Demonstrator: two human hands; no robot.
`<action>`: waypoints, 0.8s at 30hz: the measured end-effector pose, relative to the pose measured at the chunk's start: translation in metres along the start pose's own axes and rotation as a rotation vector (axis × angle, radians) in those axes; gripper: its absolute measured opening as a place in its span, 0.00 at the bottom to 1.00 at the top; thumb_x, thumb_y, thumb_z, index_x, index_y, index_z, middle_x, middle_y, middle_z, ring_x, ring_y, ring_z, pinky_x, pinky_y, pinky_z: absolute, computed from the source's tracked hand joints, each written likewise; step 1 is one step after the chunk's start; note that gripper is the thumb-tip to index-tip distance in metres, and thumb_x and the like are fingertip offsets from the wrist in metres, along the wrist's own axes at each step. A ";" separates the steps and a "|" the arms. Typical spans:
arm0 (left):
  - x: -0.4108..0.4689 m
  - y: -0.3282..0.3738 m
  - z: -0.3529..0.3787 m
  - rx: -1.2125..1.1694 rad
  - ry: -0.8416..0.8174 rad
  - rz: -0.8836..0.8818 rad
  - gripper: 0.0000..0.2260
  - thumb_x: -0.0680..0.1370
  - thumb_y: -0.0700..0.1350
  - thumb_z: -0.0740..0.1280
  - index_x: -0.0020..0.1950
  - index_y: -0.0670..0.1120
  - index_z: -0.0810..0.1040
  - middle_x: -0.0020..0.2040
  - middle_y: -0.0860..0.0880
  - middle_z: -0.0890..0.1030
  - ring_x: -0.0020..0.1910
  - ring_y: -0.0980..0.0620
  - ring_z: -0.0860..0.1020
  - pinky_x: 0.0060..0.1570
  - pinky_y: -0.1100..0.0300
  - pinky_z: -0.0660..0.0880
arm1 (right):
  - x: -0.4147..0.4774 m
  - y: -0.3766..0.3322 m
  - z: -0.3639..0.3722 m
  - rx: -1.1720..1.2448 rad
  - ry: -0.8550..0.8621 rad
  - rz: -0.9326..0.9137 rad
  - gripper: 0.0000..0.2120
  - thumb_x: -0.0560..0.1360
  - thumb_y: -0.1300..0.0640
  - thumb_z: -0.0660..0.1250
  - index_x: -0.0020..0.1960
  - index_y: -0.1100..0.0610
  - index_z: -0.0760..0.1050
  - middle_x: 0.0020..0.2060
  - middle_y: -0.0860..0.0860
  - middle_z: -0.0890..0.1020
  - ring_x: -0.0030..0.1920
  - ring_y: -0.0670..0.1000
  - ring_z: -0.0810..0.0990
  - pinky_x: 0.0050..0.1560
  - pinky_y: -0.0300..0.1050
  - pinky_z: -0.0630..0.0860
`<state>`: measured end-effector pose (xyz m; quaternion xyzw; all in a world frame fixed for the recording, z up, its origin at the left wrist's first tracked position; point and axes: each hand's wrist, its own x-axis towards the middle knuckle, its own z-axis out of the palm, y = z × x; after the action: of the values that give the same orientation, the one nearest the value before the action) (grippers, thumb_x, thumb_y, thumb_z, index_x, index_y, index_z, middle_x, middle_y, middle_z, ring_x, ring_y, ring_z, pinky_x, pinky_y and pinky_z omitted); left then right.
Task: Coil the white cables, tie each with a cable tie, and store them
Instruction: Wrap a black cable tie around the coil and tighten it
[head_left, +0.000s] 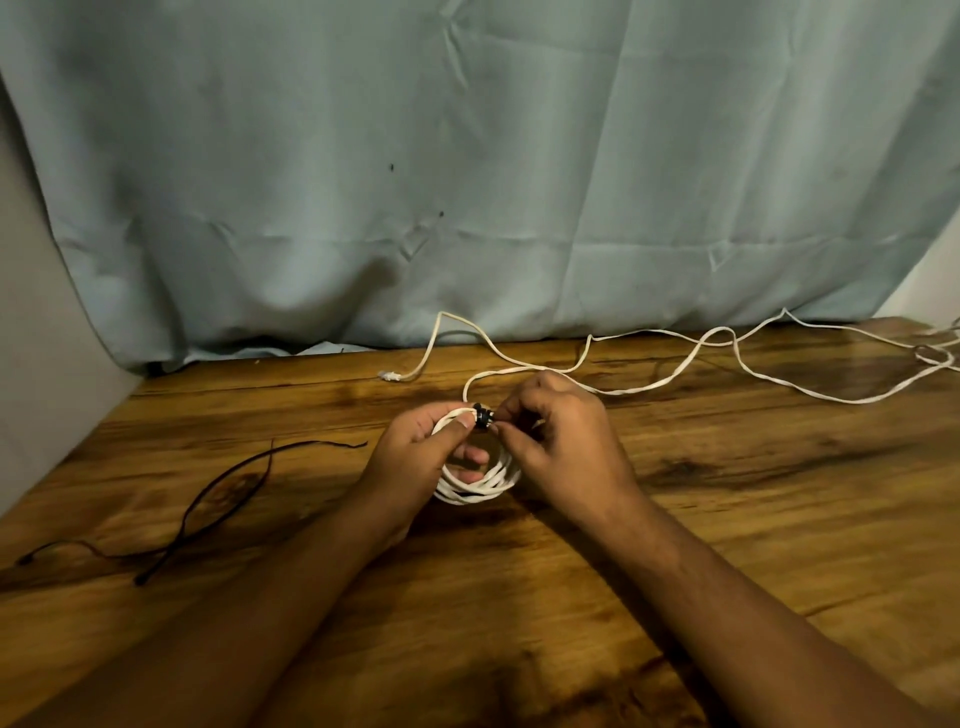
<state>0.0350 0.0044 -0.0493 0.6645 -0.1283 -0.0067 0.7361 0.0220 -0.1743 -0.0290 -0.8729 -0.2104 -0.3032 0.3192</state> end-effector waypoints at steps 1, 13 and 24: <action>0.000 0.000 0.001 0.011 0.003 0.010 0.09 0.84 0.42 0.64 0.60 0.42 0.82 0.47 0.44 0.86 0.40 0.52 0.83 0.38 0.58 0.83 | 0.000 0.000 0.001 0.012 0.010 0.010 0.04 0.75 0.59 0.75 0.50 0.54 0.83 0.46 0.45 0.79 0.47 0.46 0.79 0.48 0.51 0.81; -0.002 0.000 0.002 0.084 0.000 0.064 0.09 0.83 0.41 0.65 0.62 0.44 0.82 0.45 0.41 0.85 0.39 0.50 0.82 0.40 0.54 0.83 | 0.006 0.010 -0.002 0.175 0.020 0.008 0.03 0.73 0.57 0.78 0.46 0.54 0.86 0.42 0.43 0.82 0.44 0.44 0.81 0.44 0.48 0.78; -0.004 0.003 0.005 0.079 0.072 0.166 0.05 0.81 0.38 0.68 0.56 0.43 0.78 0.42 0.43 0.85 0.35 0.48 0.83 0.32 0.56 0.80 | 0.002 0.012 0.002 0.168 0.020 -0.015 0.04 0.74 0.57 0.77 0.48 0.53 0.85 0.43 0.42 0.83 0.44 0.43 0.81 0.44 0.38 0.76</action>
<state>0.0292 0.0010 -0.0467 0.6801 -0.1563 0.0833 0.7114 0.0308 -0.1808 -0.0342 -0.8383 -0.2385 -0.2957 0.3910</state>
